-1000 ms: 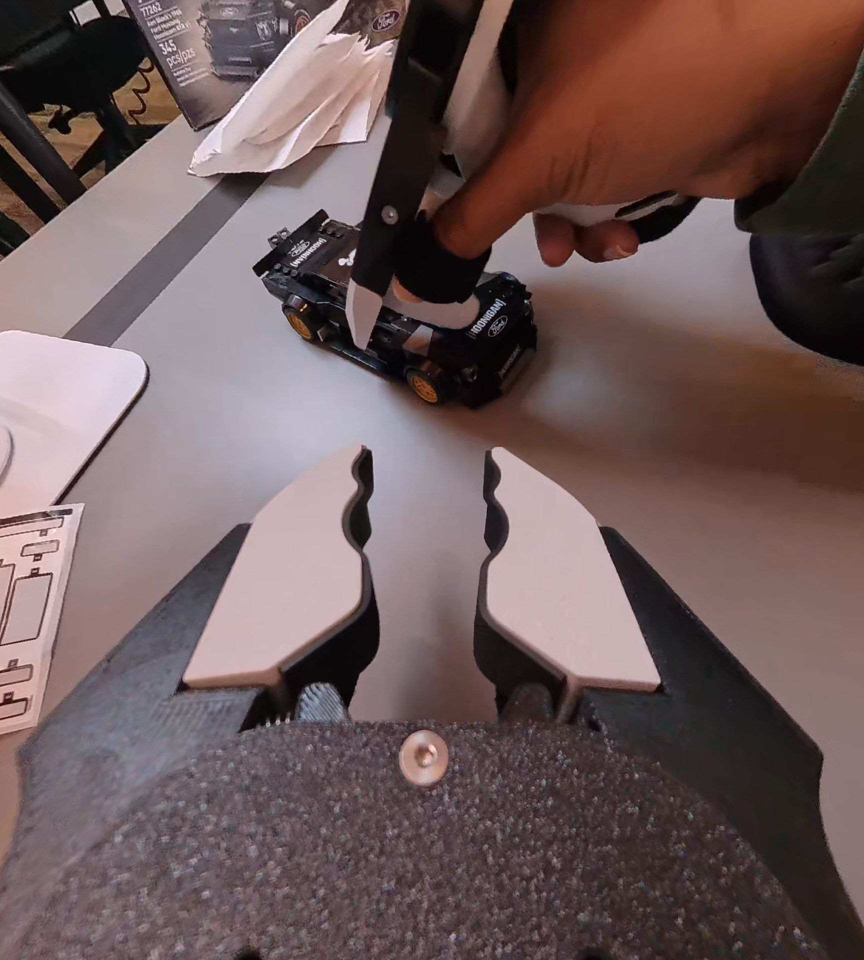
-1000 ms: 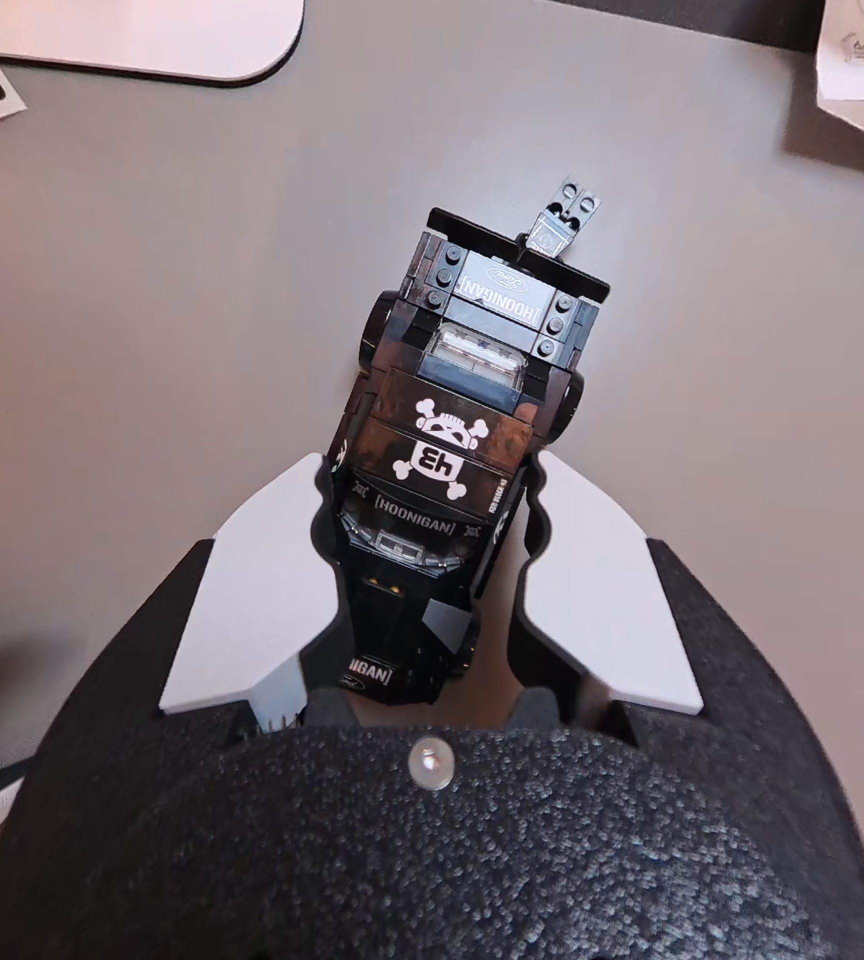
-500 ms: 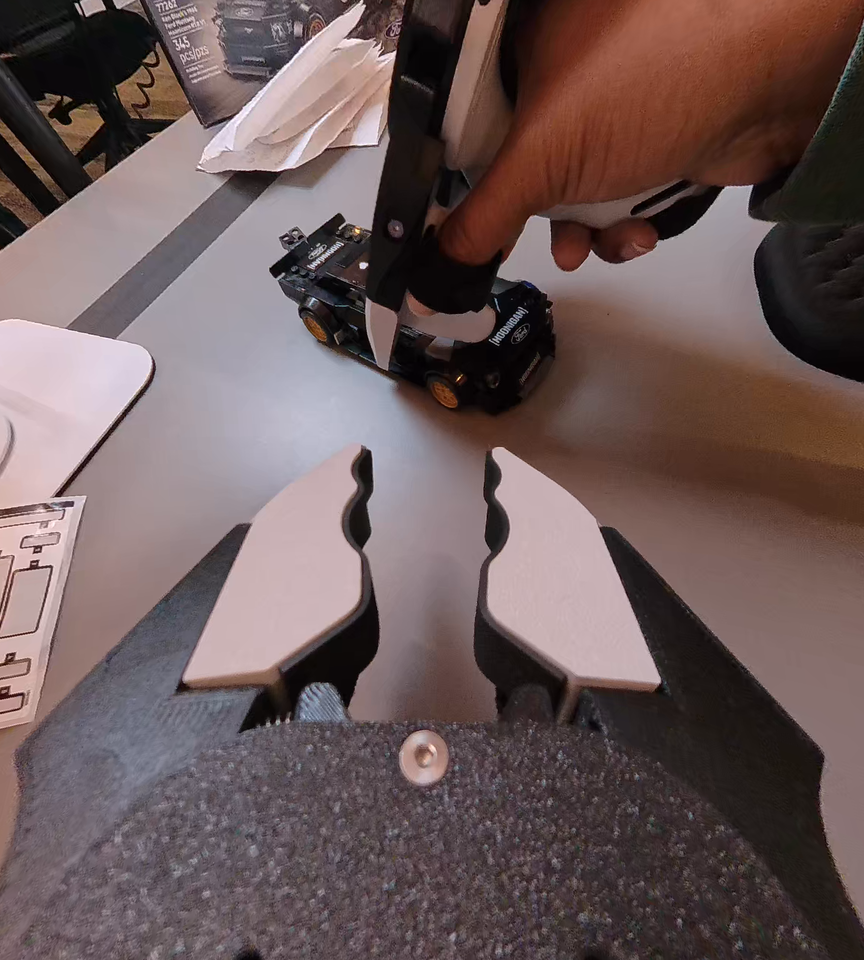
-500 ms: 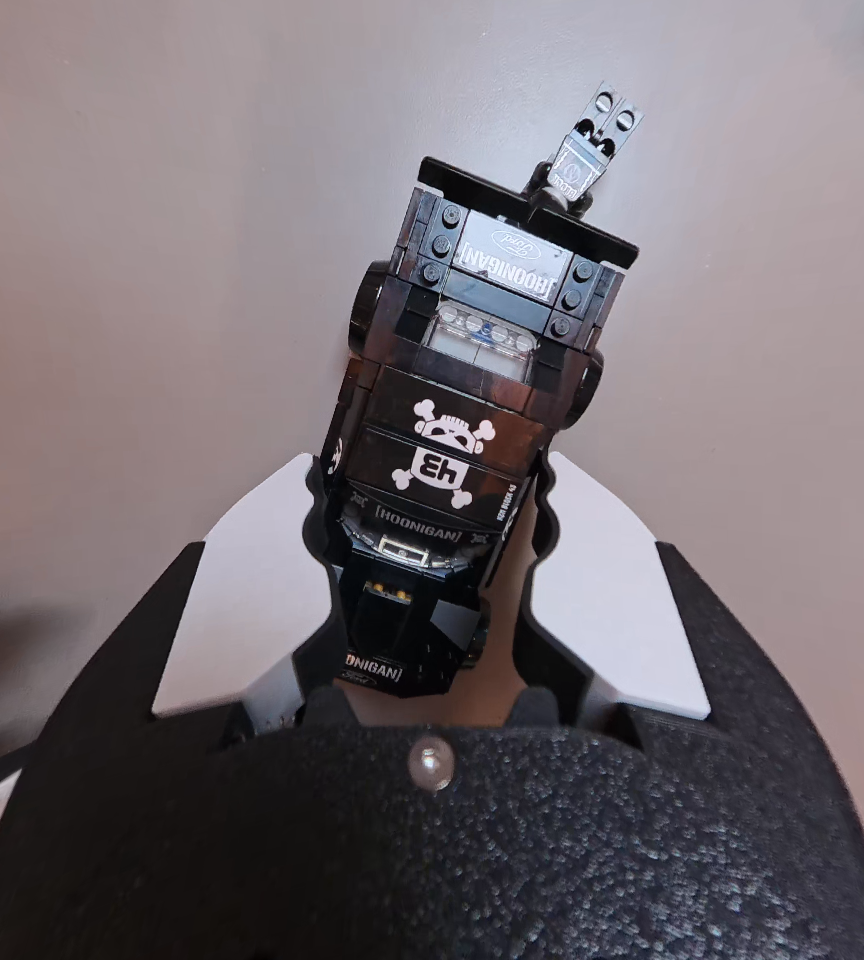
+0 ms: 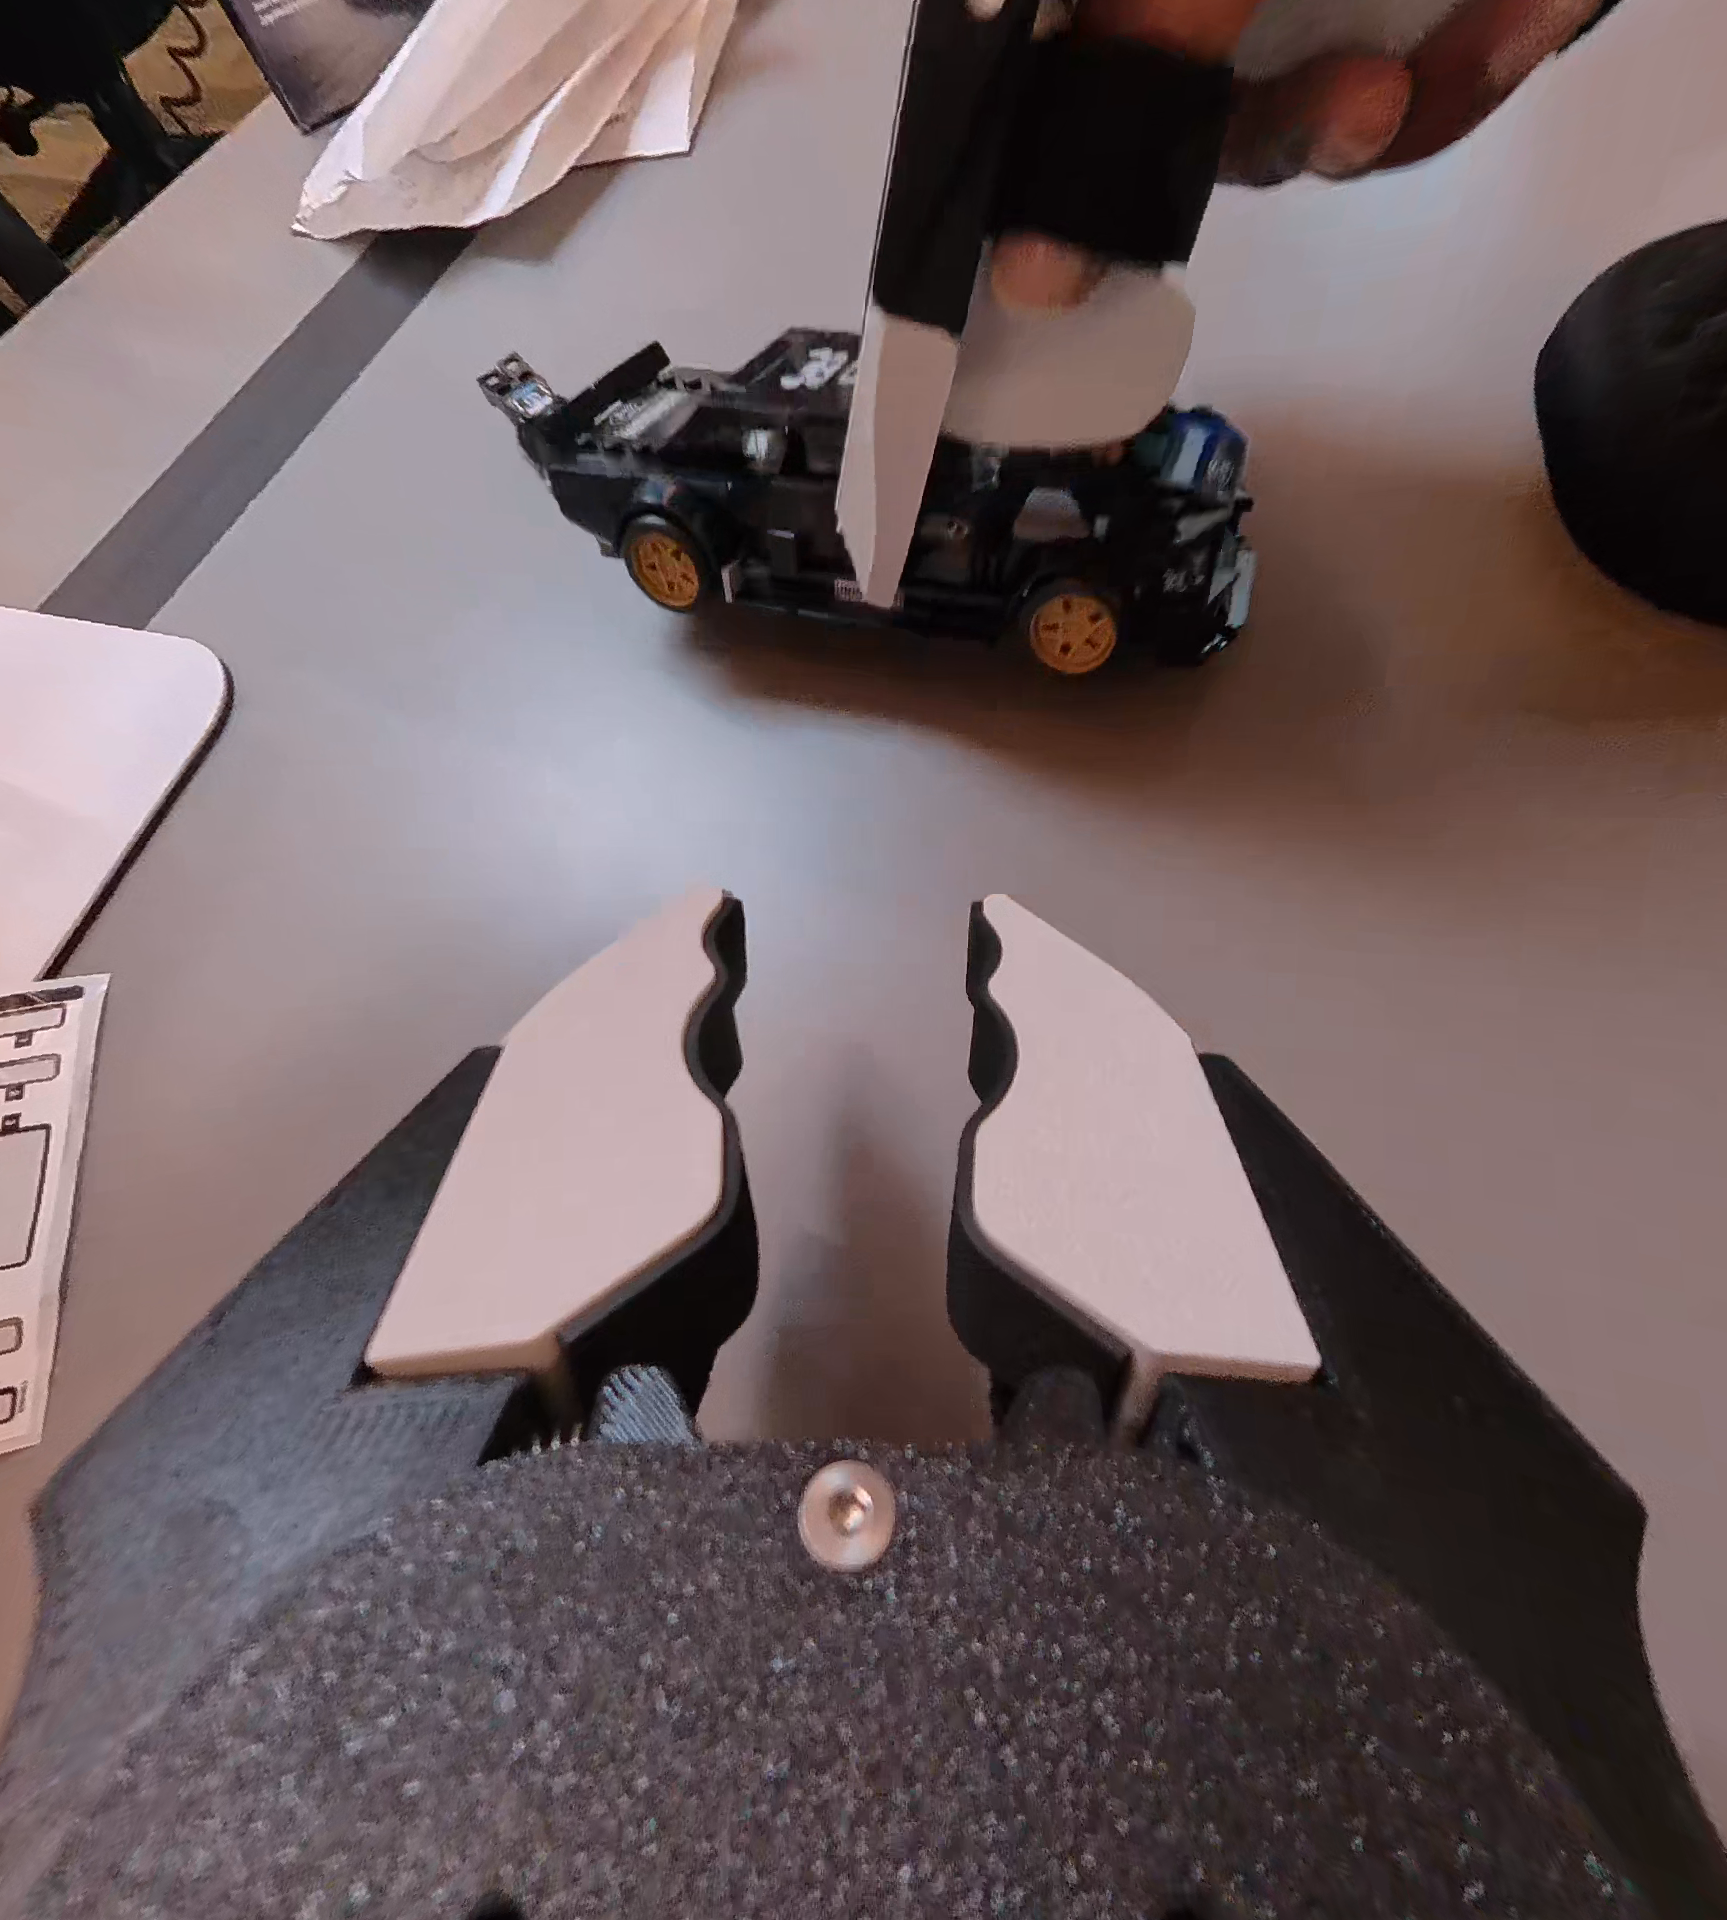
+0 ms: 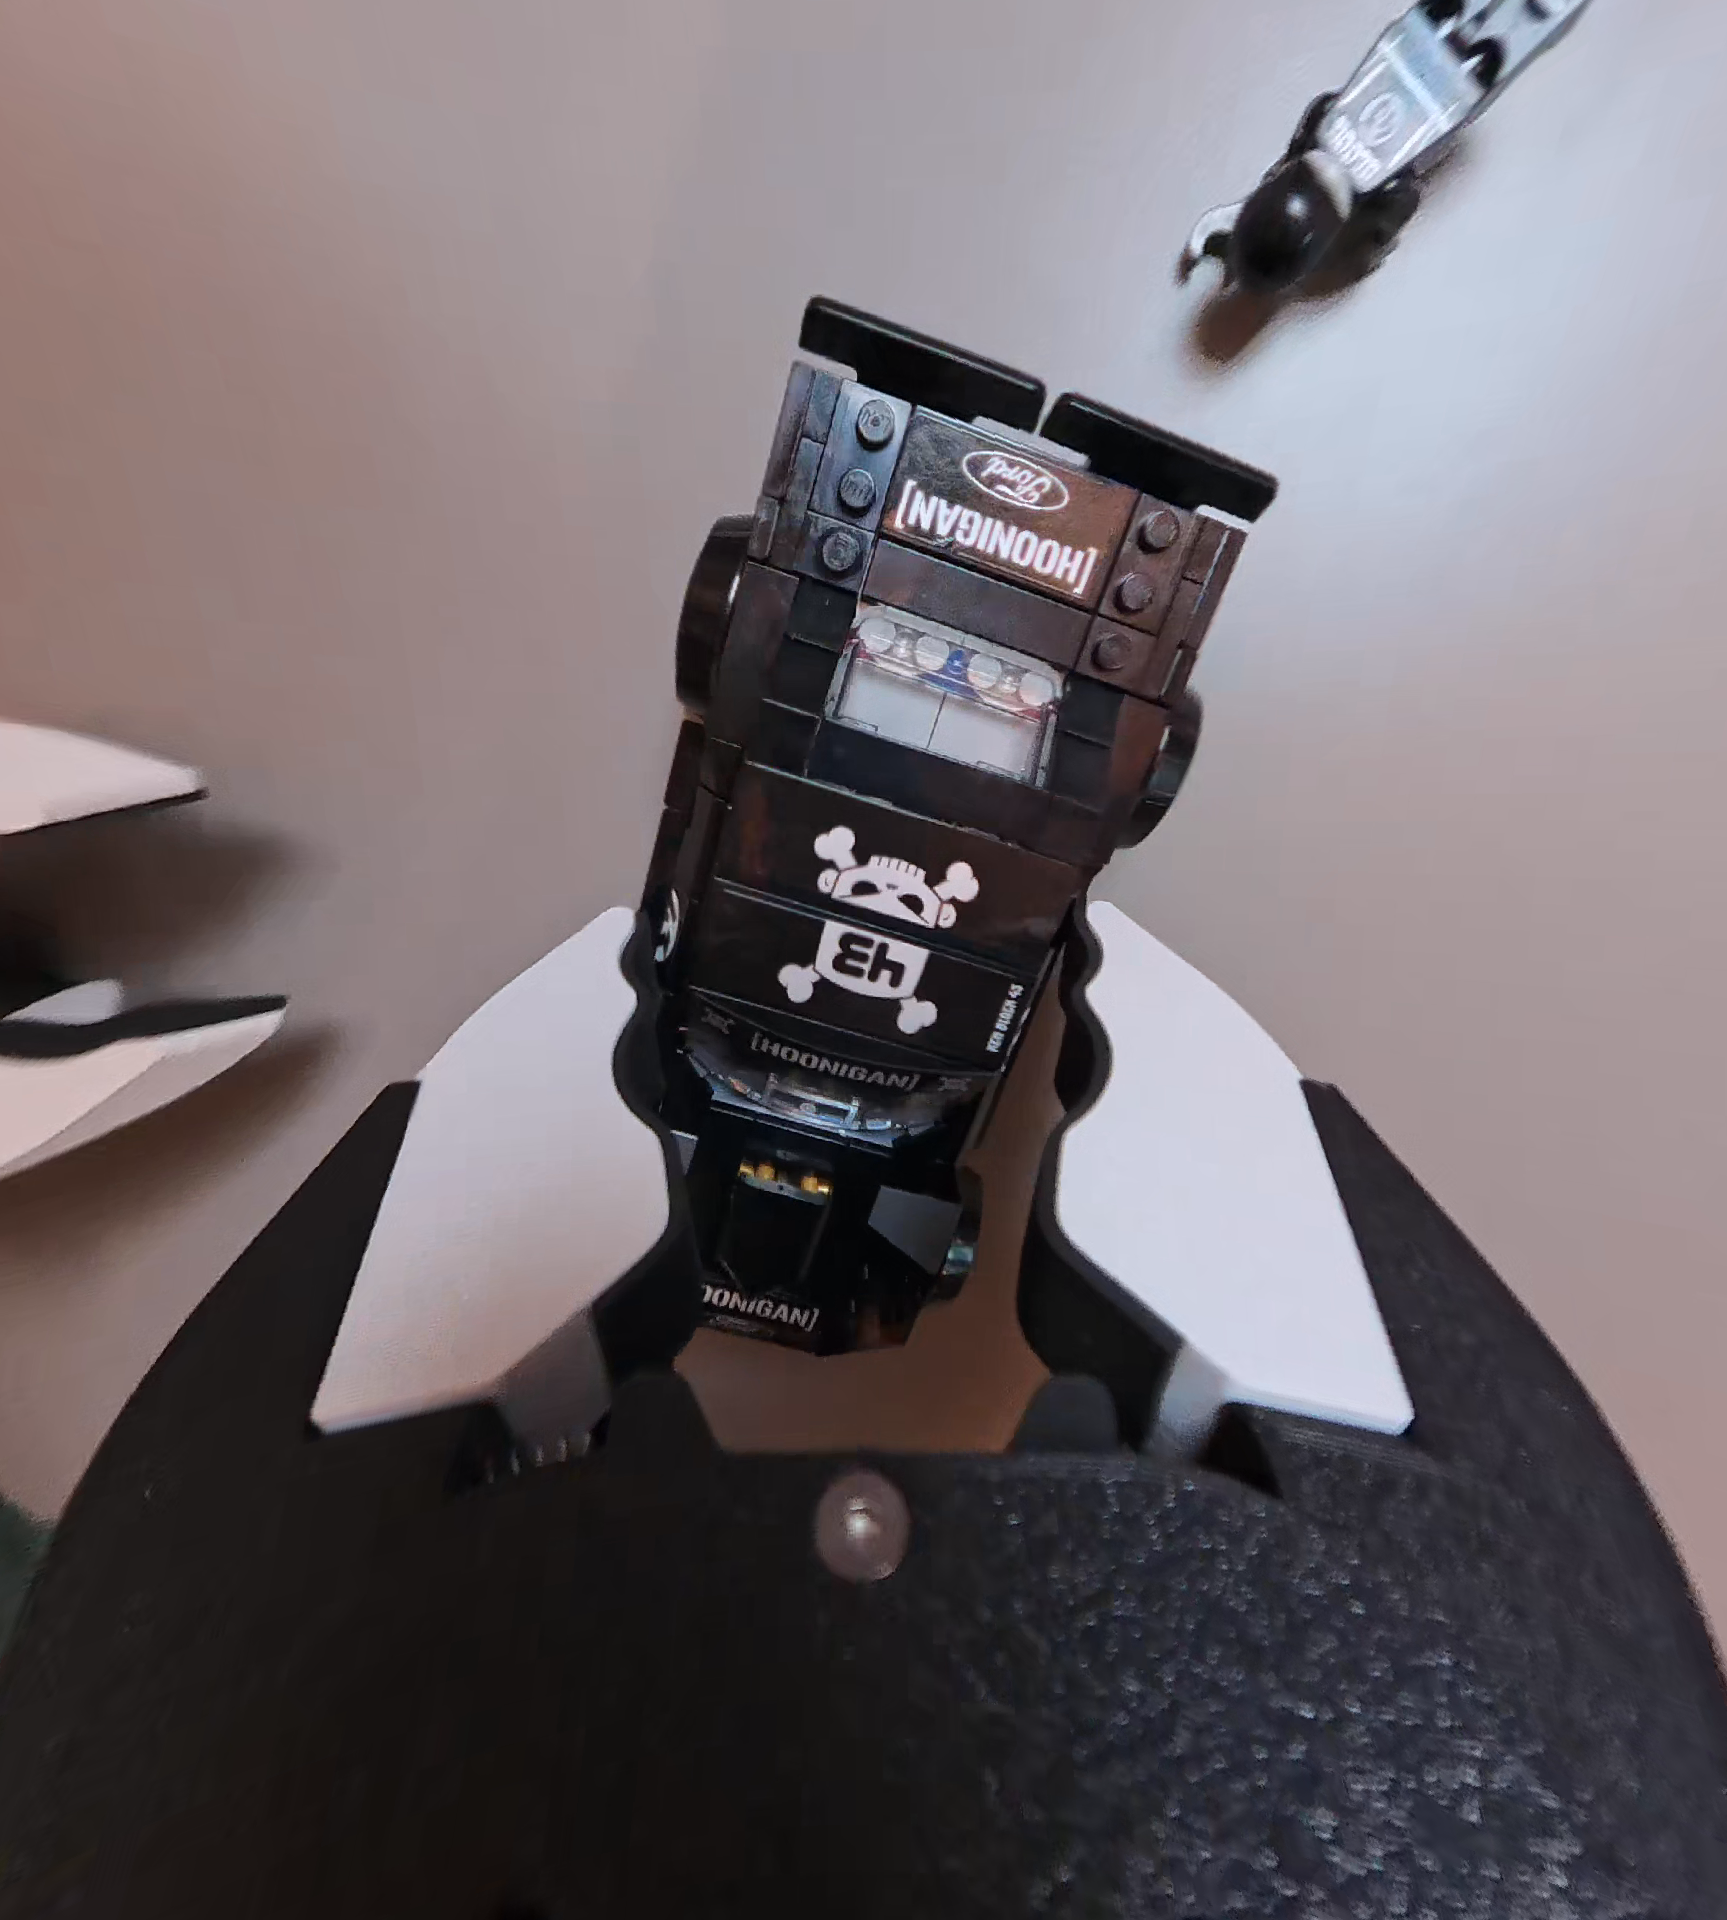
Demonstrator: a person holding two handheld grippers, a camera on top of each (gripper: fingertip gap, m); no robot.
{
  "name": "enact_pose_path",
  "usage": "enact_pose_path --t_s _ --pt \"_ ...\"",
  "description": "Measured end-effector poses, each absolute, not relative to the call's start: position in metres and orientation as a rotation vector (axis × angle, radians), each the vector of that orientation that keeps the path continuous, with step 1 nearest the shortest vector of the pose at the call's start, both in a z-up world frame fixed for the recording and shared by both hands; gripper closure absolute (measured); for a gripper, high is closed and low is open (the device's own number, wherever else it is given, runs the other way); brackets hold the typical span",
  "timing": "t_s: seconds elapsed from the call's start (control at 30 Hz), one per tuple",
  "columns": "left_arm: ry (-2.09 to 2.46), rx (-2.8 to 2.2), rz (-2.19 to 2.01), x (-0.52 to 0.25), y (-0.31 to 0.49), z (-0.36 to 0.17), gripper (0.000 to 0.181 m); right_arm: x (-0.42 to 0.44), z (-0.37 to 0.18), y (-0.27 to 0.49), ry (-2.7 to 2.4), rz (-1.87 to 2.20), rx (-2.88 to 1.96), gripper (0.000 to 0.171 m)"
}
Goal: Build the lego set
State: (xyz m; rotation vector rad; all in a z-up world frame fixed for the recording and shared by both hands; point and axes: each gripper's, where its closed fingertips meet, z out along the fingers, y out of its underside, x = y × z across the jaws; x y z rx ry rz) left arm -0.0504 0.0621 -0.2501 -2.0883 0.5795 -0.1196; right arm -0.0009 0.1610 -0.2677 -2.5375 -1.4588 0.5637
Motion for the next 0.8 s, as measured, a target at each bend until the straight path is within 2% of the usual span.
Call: enact_pose_path --t_s 0.27,0.8 --pt "0.645 -2.12 -0.092 -0.043 0.057 -0.256 0.141 0.009 -0.255 0.145 -1.531 0.978 -2.502 0.096" --pt "0.718 -2.187 -0.1 -0.026 0.045 -0.264 0.144 0.003 -0.248 0.11 -1.744 1.38 -2.283 0.097"
